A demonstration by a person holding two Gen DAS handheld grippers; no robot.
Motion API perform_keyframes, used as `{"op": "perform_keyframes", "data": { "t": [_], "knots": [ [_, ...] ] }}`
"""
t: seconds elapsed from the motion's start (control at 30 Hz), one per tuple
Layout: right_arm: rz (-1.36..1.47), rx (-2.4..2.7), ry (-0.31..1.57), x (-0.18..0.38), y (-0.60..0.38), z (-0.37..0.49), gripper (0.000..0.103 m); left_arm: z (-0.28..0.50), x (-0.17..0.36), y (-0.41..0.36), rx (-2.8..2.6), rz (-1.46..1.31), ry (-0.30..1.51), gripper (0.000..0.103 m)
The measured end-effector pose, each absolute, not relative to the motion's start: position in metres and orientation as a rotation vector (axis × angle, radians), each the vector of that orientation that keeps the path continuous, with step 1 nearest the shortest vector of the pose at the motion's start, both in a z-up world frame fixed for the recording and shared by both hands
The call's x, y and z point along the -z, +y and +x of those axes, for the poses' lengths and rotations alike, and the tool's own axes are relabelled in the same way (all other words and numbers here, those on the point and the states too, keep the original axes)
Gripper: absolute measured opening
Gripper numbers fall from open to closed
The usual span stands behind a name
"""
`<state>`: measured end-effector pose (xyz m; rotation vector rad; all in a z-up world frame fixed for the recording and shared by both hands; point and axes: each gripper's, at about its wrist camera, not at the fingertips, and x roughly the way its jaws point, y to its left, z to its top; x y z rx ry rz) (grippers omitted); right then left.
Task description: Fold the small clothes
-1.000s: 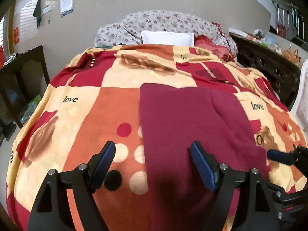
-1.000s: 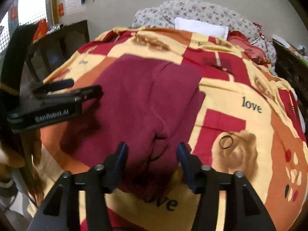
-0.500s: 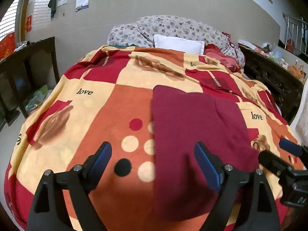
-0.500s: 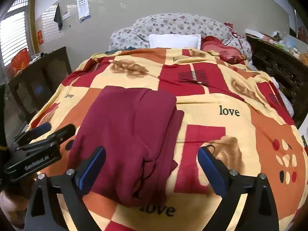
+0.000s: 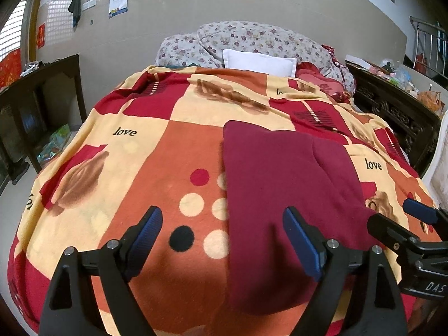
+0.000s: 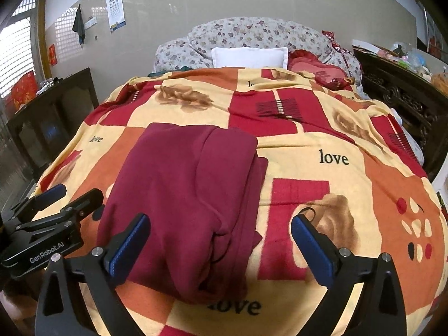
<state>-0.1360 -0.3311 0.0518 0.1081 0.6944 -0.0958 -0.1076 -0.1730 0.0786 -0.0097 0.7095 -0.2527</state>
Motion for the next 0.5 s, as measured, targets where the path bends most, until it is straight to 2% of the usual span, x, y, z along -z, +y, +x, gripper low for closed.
{"op": "perform_keyframes", "data": {
  "t": [0.5],
  "knots": [
    [0.119,0.114,0.717,-0.0437,-0.3329,-0.1309,0.102,-0.1078,-0.0783,-0.1771,0.247,0.015,0.712,0.087]
  ]
}}
